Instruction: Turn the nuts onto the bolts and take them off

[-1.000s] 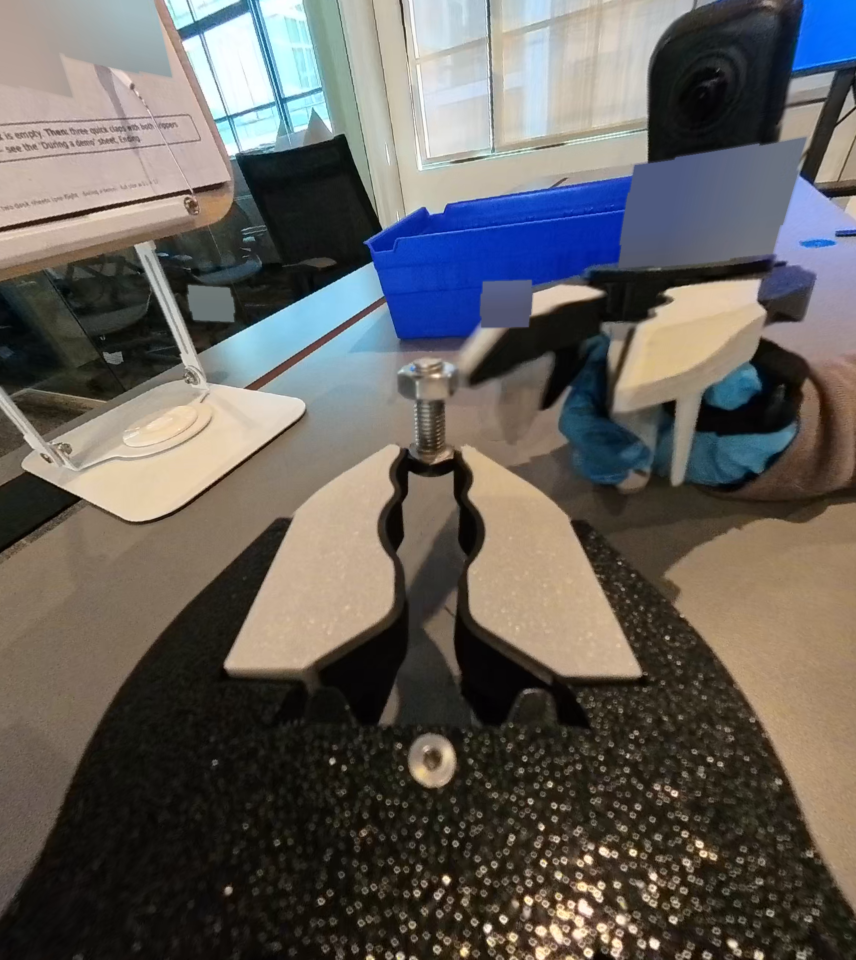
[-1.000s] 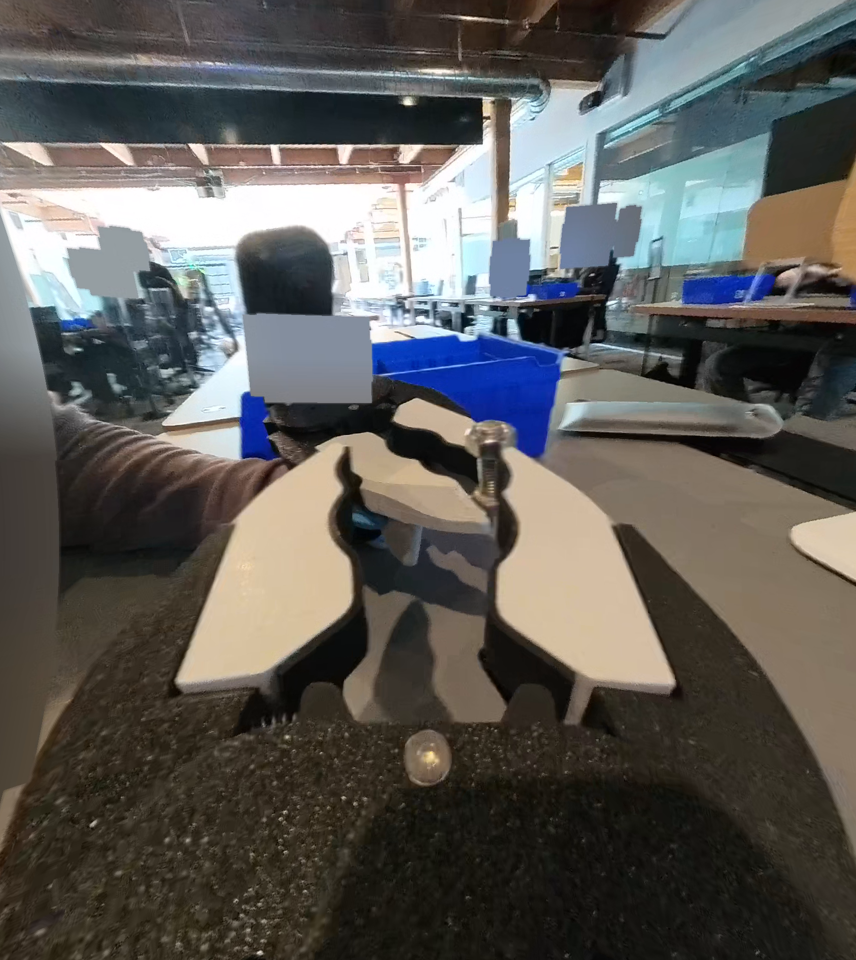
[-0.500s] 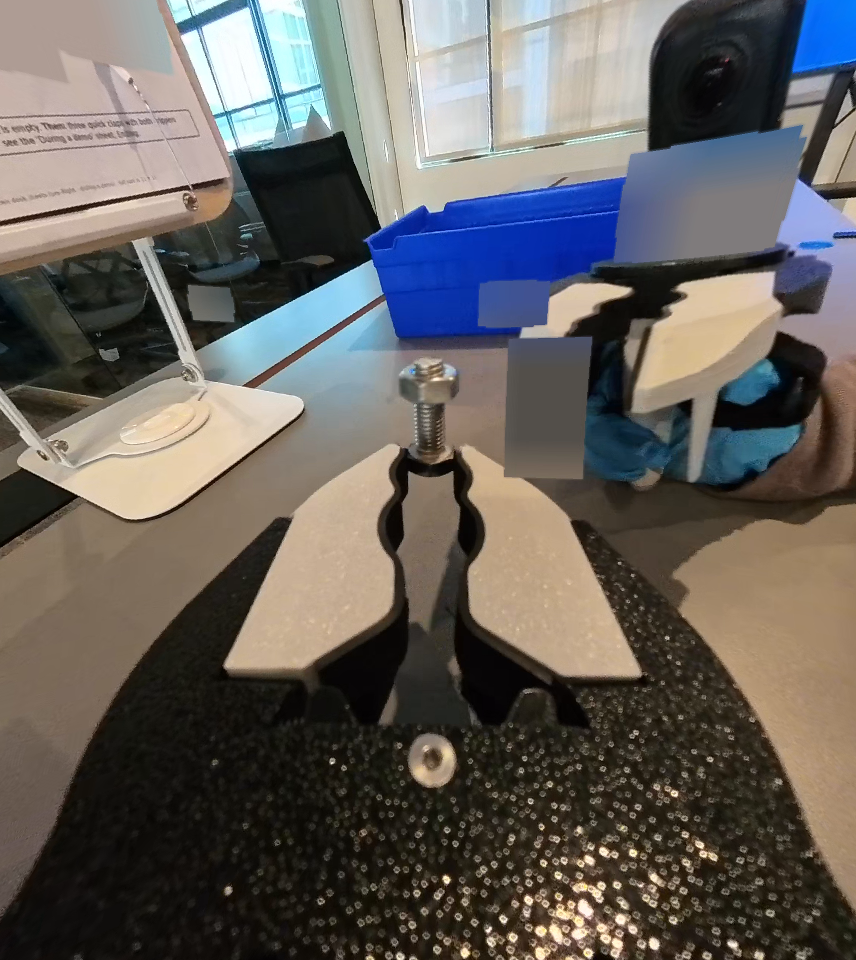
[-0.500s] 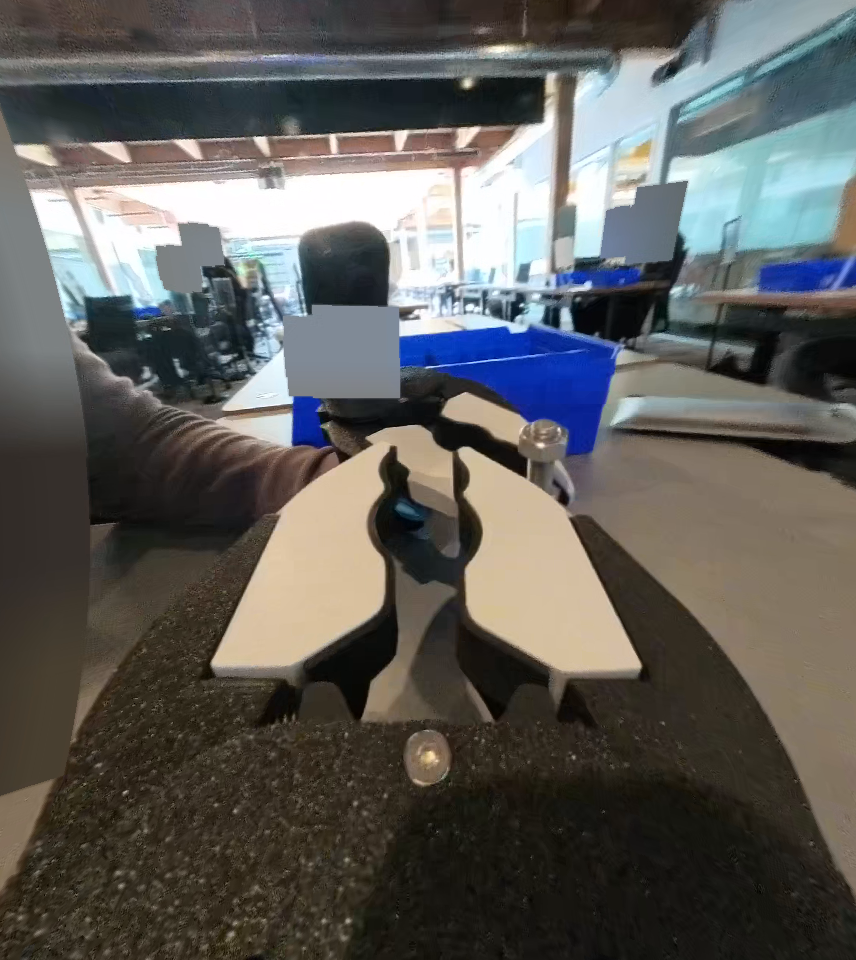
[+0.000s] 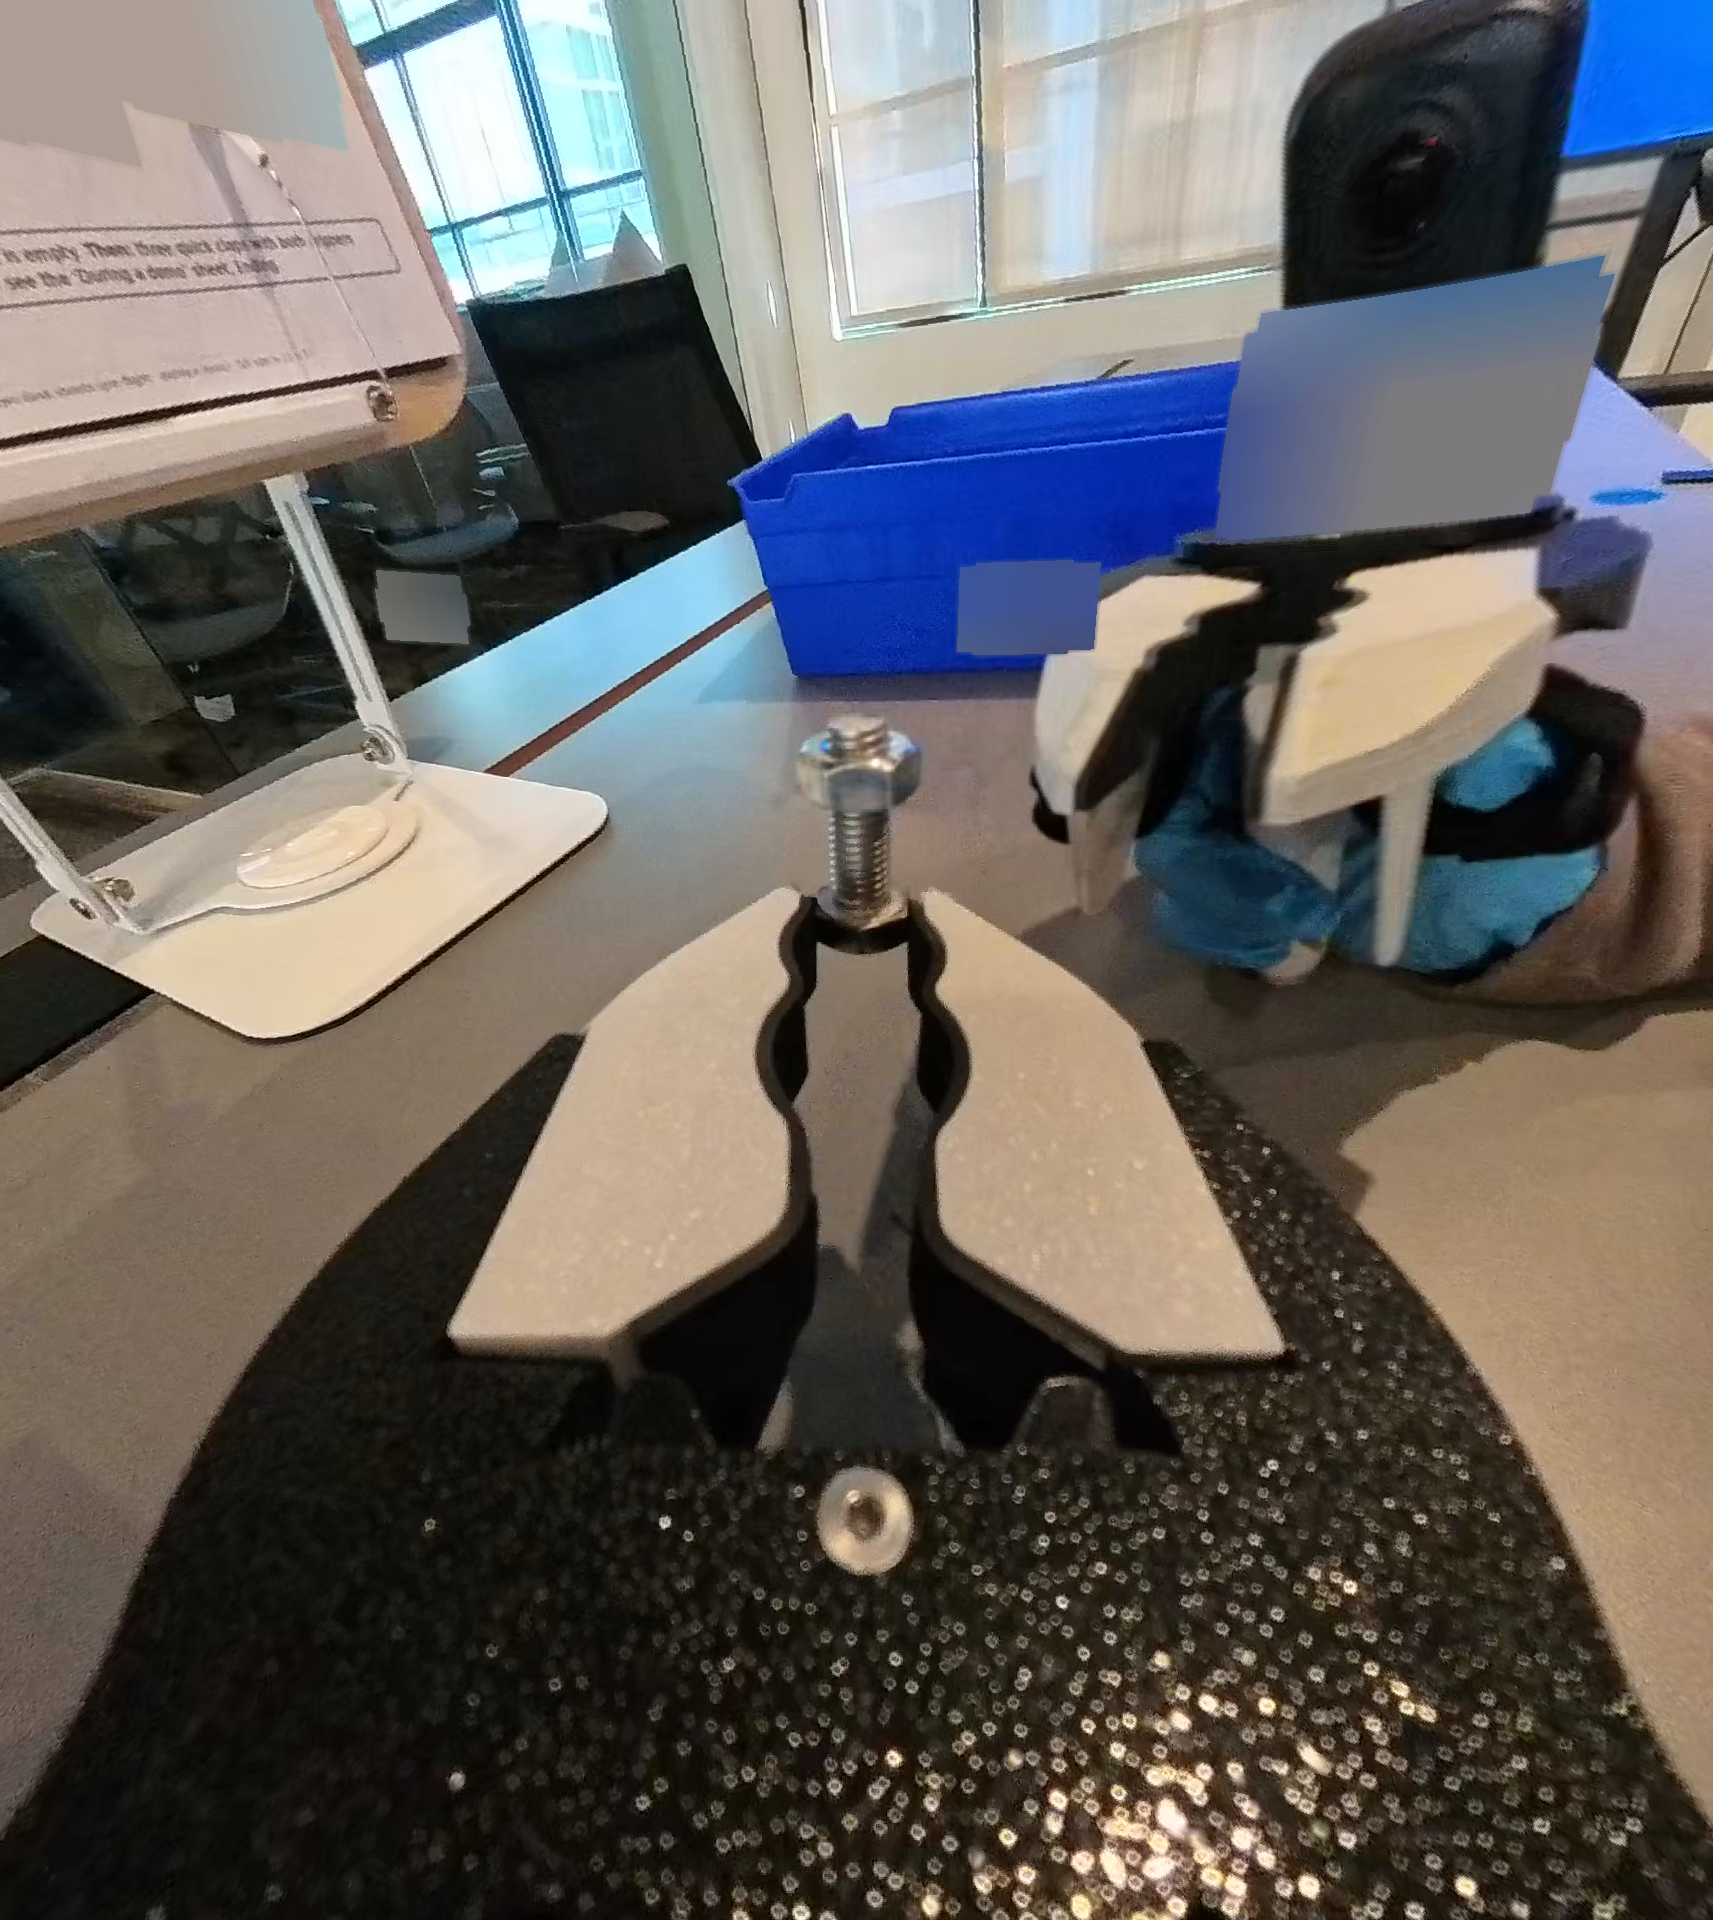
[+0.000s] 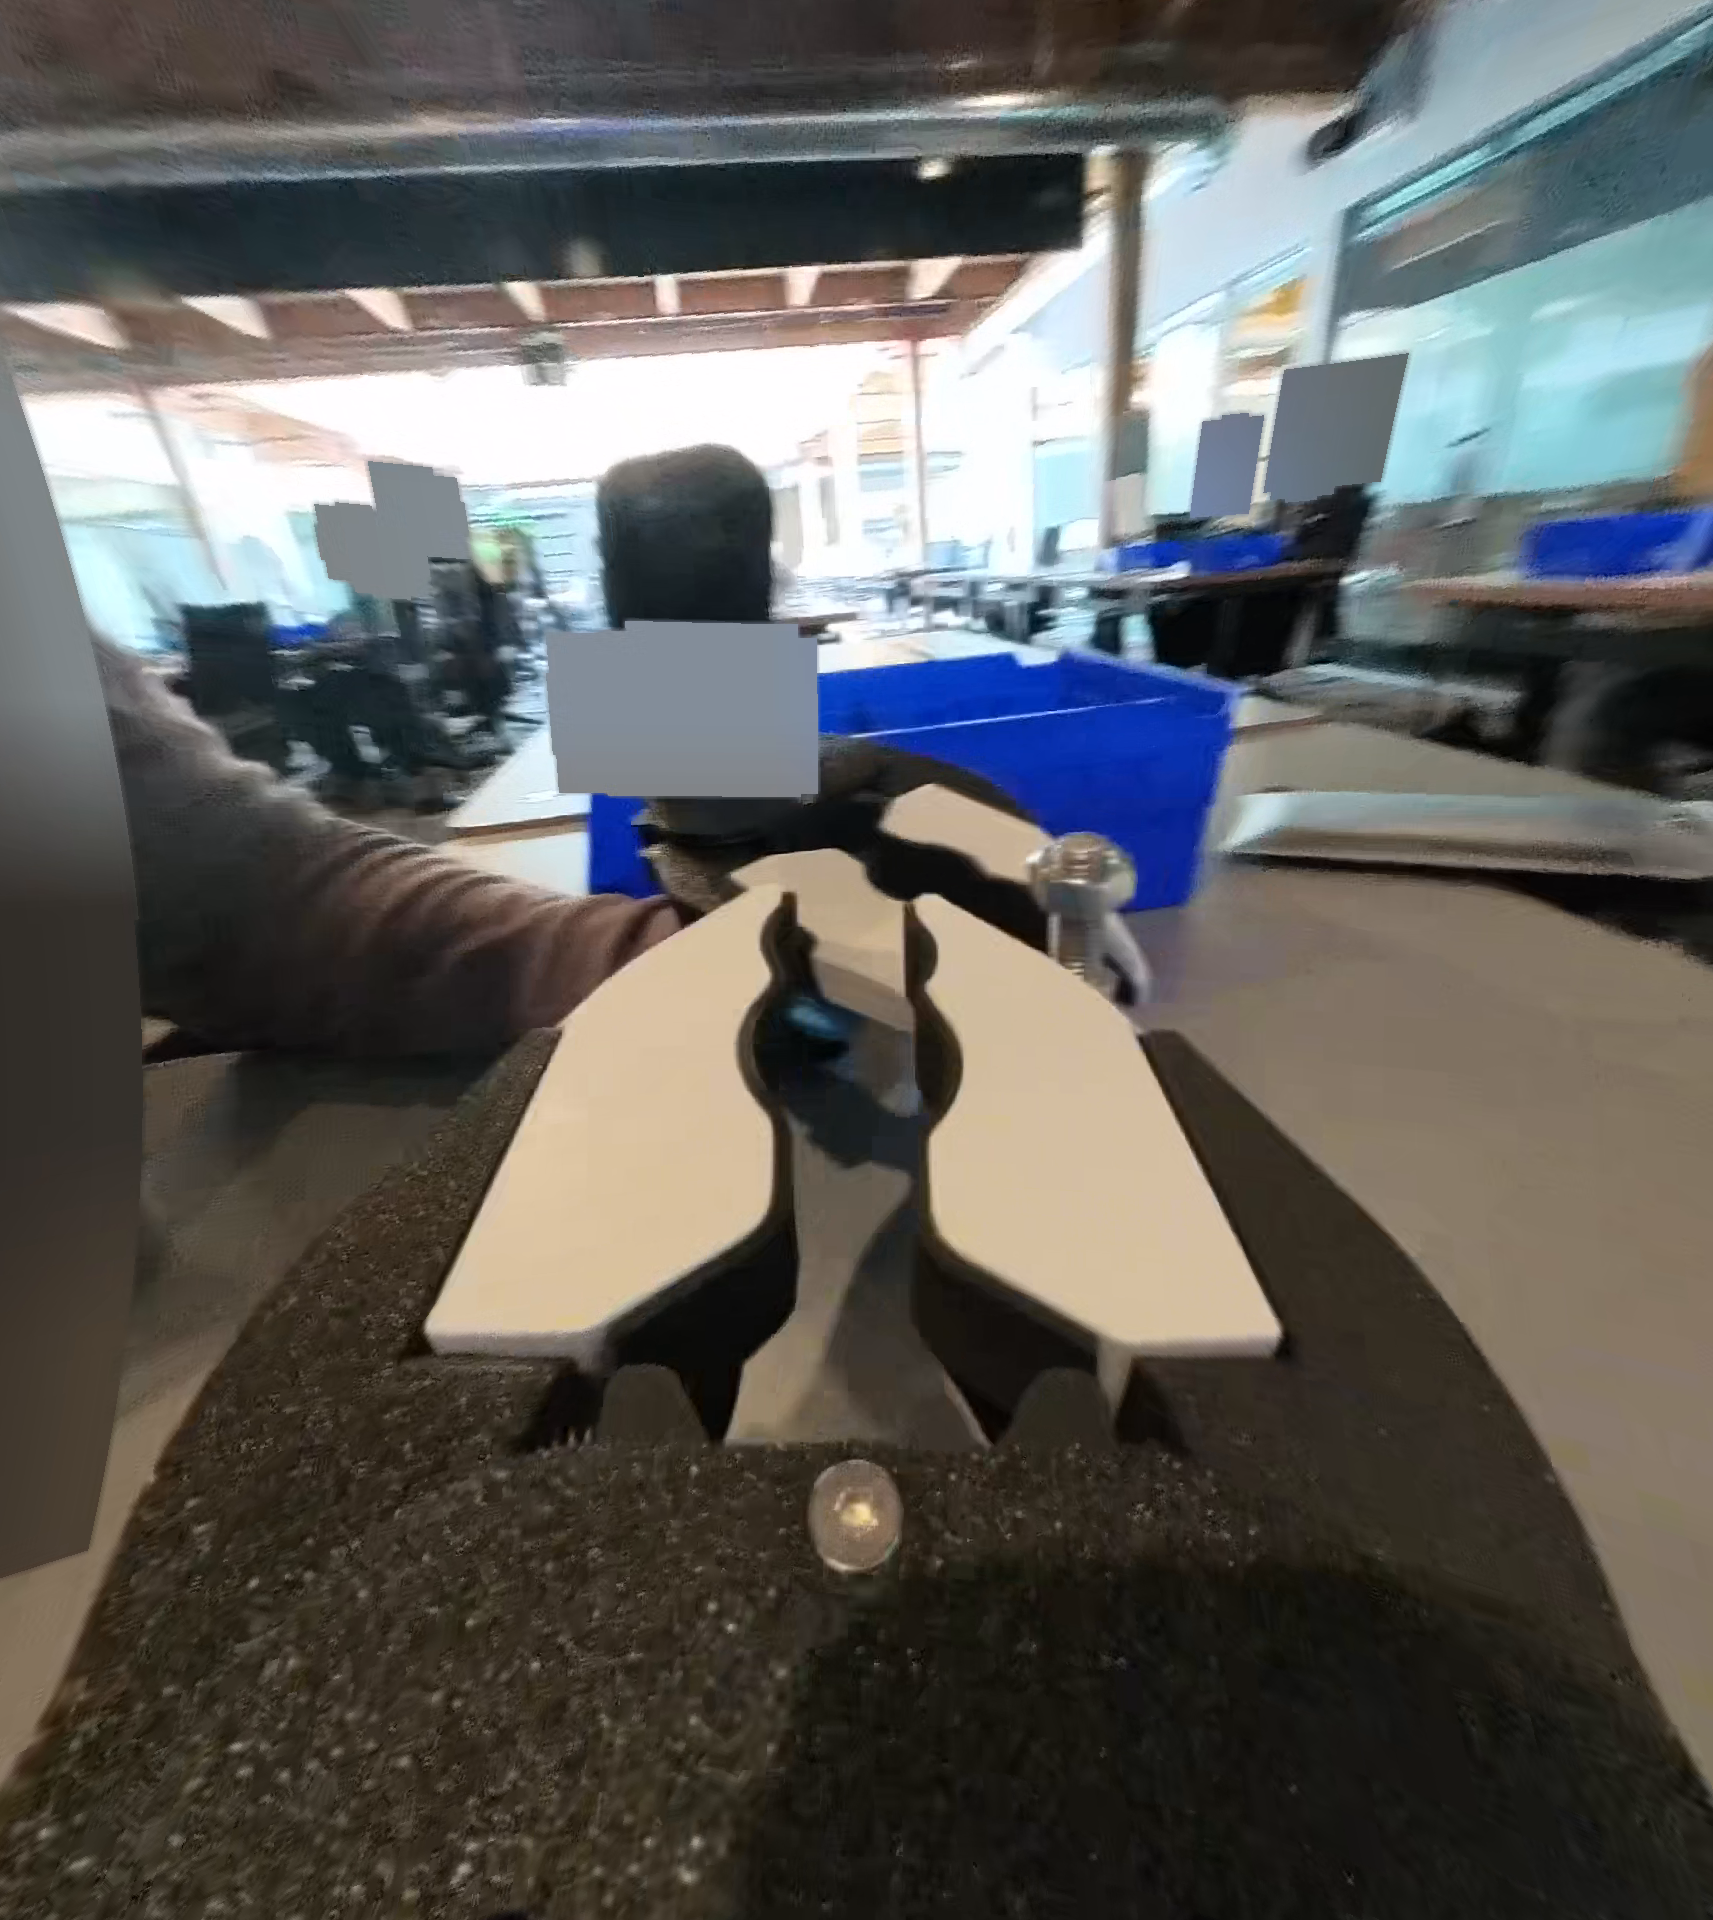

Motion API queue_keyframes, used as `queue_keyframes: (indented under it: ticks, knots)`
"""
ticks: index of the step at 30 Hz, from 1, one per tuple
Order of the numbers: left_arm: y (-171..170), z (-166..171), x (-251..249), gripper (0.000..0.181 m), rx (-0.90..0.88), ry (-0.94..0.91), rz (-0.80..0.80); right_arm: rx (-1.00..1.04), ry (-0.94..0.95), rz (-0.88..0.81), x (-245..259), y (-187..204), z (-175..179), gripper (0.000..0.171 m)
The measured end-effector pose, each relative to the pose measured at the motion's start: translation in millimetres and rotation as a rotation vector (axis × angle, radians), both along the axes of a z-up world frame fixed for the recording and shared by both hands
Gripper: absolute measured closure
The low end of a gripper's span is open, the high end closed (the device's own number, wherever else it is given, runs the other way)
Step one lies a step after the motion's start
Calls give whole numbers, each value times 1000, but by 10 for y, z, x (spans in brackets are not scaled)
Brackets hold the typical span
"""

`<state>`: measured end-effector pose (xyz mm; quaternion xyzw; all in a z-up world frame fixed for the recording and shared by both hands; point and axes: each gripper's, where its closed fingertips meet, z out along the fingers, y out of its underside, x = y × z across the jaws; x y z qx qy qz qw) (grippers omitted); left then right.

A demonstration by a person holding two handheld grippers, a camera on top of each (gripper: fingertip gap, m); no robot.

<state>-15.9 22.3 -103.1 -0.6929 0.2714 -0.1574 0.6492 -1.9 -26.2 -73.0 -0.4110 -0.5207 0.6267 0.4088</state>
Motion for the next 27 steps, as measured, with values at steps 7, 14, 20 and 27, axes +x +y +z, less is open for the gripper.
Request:
queue_keyframes:
  ticks: [7,14,20,27]
  knots:
    - [-1,-16,18,165,0,21,-3,32,73,-174,-42,238,56,118]
    - [3,-1,2,165,-1,4,-1,-28,-24,0,-9,17,-14,143]
    - [1,-9,13,165,2,18,-2,-27,-1,-146,-32,229,-7,134]
    - [-3,-32,43,165,8,53,-4,9,-61,-214,-130,317,-114,127]
